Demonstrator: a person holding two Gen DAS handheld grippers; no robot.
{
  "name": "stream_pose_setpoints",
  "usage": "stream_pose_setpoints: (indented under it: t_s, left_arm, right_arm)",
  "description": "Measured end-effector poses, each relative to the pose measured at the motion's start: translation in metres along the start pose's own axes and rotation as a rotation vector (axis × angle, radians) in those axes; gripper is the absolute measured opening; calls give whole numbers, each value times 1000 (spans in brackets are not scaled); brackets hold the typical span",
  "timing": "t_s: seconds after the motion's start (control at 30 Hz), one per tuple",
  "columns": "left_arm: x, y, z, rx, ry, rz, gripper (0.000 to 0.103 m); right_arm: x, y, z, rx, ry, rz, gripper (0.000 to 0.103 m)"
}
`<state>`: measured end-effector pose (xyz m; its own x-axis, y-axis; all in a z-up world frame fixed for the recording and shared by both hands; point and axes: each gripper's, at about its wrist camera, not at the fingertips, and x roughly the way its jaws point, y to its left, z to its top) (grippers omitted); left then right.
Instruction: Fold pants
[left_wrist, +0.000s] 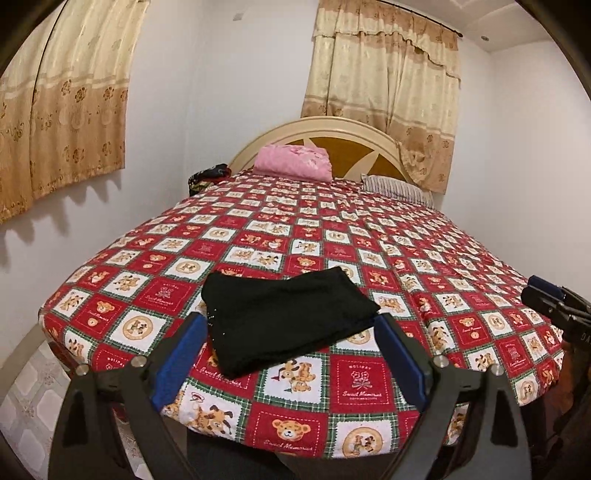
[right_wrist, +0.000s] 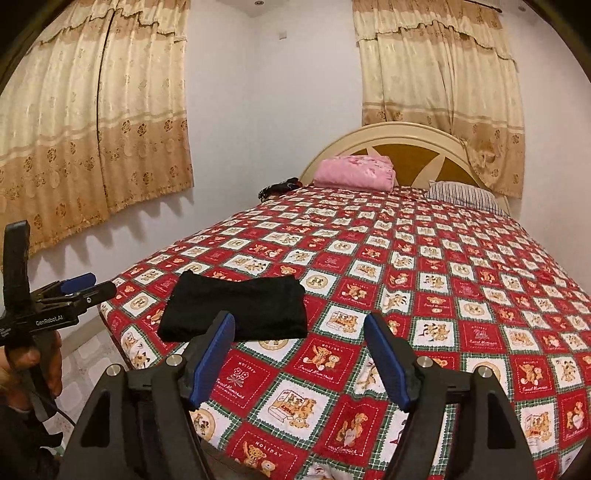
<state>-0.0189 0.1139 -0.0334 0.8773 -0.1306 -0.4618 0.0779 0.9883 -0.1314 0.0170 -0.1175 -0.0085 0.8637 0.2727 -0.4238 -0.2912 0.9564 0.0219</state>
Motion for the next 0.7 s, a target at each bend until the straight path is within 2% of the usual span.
stream_pose_setpoints:
  t_s: [0.1,0.53,0.7]
  left_arm:
    - [-5,-8,1,17,-11,1,100]
    - [-13,-14,1,37,-20,3,100]
    - [-12,-15,1,49,-23,37,103]
  right_arm:
    - [-6,0,2,-3,-12,-1,74]
    - [-10,7,1,-26,-21,7,74]
    - [-10,9,1,-37,-24,8,74]
